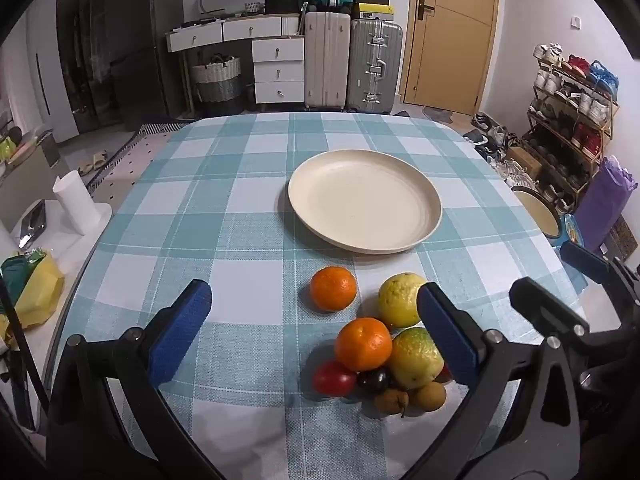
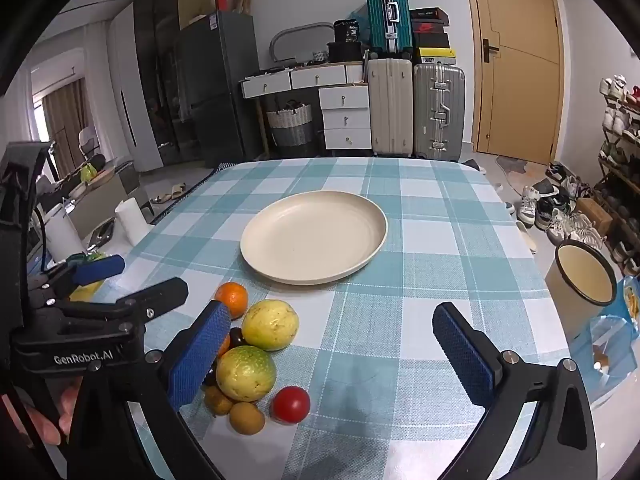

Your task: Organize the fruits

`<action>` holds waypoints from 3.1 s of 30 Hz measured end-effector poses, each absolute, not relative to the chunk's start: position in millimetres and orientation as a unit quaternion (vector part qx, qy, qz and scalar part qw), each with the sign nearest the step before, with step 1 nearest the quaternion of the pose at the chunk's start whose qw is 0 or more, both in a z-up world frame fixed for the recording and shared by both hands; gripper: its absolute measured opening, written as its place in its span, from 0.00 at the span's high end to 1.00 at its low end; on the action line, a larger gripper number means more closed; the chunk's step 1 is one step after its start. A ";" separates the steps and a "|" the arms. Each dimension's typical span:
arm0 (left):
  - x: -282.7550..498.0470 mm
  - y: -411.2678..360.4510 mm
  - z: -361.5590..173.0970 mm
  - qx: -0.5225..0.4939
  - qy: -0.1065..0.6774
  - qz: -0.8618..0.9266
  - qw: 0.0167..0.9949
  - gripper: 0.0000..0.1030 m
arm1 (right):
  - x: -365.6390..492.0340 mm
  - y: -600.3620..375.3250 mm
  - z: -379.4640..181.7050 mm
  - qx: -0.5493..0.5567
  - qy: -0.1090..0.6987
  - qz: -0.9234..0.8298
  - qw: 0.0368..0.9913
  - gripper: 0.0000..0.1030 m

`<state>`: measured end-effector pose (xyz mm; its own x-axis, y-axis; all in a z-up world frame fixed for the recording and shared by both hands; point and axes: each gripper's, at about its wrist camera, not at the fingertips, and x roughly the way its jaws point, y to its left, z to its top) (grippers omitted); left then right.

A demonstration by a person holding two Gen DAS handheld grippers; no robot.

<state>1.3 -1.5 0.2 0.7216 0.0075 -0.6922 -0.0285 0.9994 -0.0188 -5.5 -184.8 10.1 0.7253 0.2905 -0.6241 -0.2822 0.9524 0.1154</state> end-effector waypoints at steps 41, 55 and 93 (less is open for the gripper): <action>4.7 6.1 -1.8 -0.022 0.365 0.006 0.931 0.00 | -6.5 -186.6 12.5 0.016 0.328 0.161 0.931 0.00; 2.0 2.3 -4.1 -0.018 0.367 -0.002 0.930 0.00 | -6.3 -187.1 12.0 0.022 0.330 0.162 0.930 0.00; 63.7 49.1 -45.1 -0.133 0.443 -0.063 0.884 0.01 | 30.3 -191.9 -14.1 0.051 0.360 0.175 0.915 0.00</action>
<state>63.7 49.1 -45.1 0.5990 -0.2293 -0.7672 -0.0069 0.9566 -0.2912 30.3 -191.9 -14.1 0.6800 0.3567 -0.6406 -0.2840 0.9336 0.2184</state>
